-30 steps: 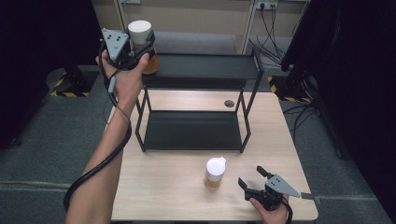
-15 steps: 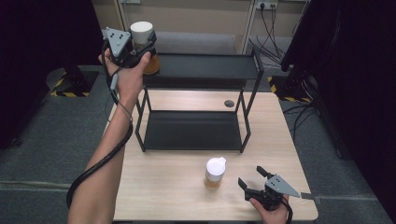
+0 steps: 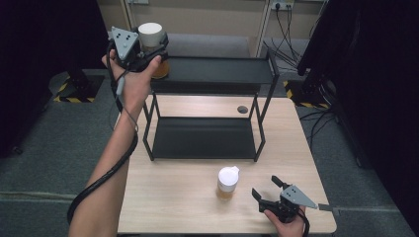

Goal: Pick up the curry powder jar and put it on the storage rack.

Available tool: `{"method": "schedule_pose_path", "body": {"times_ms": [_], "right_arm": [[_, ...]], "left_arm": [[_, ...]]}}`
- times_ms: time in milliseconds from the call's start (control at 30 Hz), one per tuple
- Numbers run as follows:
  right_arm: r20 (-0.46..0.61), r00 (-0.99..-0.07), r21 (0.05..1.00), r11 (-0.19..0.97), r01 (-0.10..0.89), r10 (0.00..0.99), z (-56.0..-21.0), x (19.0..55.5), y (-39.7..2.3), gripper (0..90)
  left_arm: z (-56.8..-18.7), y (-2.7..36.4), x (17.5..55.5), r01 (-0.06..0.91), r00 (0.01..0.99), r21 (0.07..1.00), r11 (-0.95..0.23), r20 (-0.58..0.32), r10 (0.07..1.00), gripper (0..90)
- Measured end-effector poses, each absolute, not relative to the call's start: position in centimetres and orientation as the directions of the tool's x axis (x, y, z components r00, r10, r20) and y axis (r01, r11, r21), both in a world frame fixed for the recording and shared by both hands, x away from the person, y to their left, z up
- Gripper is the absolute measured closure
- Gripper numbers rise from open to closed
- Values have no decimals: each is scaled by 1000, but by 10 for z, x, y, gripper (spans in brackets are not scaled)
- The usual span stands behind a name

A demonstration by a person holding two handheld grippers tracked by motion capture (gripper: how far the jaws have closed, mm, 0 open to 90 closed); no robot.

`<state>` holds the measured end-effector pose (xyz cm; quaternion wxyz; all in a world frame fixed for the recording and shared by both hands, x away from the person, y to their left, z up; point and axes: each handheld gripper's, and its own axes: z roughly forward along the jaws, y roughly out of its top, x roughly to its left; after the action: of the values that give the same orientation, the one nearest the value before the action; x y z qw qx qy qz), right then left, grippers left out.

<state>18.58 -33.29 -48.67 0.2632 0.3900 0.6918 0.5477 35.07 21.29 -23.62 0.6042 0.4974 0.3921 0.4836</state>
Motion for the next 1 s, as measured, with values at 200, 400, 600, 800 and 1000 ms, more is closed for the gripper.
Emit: {"method": "schedule_pose_path", "body": {"times_ms": [200,400,600,800,1000], "right_arm": [[62,-557,963,98,252,828,-486,185,-333,83],[60,-557,963,100,252,828,-486,185,-333,82],[56,-557,963,103,250,829,-486,185,-332,81],[57,-557,962,103,252,829,-486,185,-332,81],[54,-557,962,106,251,829,-486,185,-332,81]], "left_arm": [[-234,214,331,-211,220,977,43,5,975,152],[-238,218,317,-231,241,972,53,4,971,141],[-247,221,310,-218,252,975,51,6,968,142],[-259,225,304,-209,272,975,75,-15,962,141],[-270,228,295,-211,289,974,85,-21,957,139]]}}
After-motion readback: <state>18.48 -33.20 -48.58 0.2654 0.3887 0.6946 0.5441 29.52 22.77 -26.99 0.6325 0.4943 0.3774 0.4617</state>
